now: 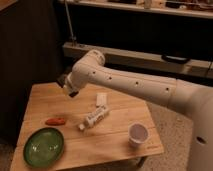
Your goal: Place the eraser in the ceramic cup
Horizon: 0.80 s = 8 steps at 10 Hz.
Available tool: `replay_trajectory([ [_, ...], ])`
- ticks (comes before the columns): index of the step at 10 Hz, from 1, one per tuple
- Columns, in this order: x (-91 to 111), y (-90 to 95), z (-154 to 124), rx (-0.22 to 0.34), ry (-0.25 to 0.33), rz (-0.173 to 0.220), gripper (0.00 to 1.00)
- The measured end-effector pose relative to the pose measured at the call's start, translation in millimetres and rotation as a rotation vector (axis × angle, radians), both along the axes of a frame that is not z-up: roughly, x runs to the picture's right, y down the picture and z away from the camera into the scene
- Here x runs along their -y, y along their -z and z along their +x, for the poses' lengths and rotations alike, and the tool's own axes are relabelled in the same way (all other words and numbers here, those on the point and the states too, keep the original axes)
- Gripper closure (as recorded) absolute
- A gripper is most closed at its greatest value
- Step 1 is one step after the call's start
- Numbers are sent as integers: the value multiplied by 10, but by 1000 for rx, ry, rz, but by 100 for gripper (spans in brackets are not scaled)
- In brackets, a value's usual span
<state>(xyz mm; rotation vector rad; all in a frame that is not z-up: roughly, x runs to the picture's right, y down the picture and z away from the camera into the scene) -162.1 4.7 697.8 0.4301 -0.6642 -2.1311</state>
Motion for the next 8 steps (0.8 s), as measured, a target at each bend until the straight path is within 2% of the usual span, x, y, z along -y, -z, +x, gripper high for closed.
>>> replay_trajectory([
  [3, -305, 206, 593, 2, -36, -33, 95],
  [5, -439, 299, 885, -13, -66, -45, 95],
  [7, -611, 410, 1308, -65, -115, -51, 95],
  [8, -662, 446, 1425, -85, -132, -53, 95],
])
